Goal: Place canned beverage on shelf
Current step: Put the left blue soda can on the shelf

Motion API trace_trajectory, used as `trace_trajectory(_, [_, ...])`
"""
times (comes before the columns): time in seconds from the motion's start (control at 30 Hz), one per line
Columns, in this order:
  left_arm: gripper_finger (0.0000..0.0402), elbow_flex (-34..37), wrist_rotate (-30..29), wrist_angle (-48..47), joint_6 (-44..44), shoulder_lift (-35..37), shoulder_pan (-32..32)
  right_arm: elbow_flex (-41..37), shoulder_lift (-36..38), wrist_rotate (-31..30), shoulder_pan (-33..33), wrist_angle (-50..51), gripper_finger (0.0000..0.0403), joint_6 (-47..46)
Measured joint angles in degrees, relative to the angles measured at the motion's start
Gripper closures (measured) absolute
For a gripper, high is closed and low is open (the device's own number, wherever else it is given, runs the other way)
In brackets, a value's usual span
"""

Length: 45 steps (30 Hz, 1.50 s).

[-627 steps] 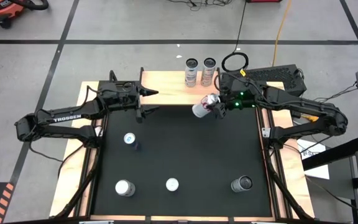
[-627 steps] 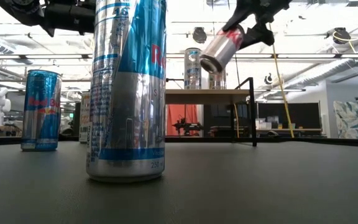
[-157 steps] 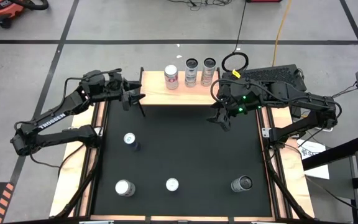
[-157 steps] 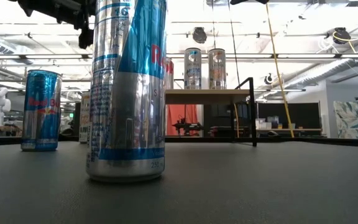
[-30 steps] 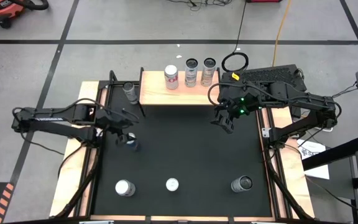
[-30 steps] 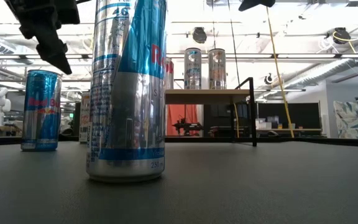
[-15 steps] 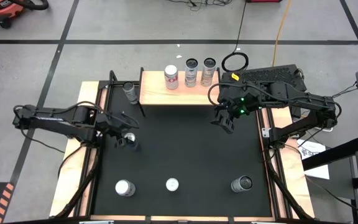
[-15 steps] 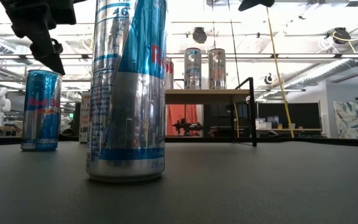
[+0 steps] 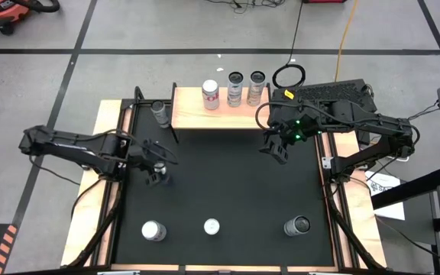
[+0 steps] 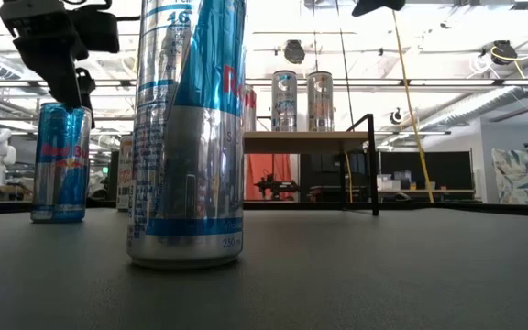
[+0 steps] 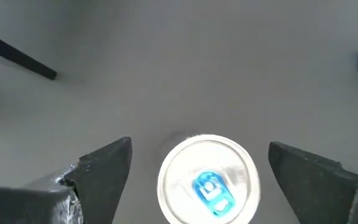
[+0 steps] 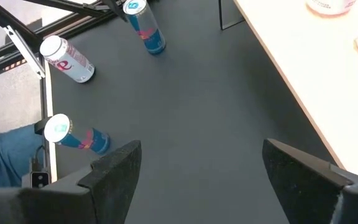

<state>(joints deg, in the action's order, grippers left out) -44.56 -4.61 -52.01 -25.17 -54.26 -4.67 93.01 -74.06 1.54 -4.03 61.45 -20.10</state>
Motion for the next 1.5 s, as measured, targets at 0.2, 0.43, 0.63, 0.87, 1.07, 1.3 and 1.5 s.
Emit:
trace_trajectory(0.2, [0.0023,0.0,-0.4,-2.35,-0.48,-2.55,0.03,0.0,0.0,0.0,0.01,0.77,0.0087,-0.01])
trace_trajectory(0.43, [0.0023,0.0,-0.38,-3.53,-1.46,-4.11,0.03,0.0,0.0,0.0,0.0,0.79,0.0087,0.0])
trace_trajectory(0.63, [0.0023,0.0,-0.38,-3.56,-1.44,-5.29,0.03,0.0,0.0,0.0,0.0,0.76,0.0087,0.02])
trace_trajectory(0.87, [0.0023,0.0,-0.36,-4.04,-1.05,-7.42,0.03,0.0,0.0,-0.01,0.0,0.75,0.0087,0.02])
trace_trajectory(1.07, [0.0023,0.0,-0.3,-4.06,0.24,-8.29,0.03,0.0,0.0,-0.02,0.0,0.74,0.0087,0.02])
trace_trajectory(1.3, [0.004,0.0,1.32,-4.04,0.44,-8.3,0.03,0.0,0.0,-0.11,0.0,0.74,0.0087,0.02])
trace_trajectory(1.5, [0.0098,0.0,1.54,-3.94,1.31,-8.3,0.03,0.0,0.0,-0.4,0.01,0.7,0.0087,1.19])
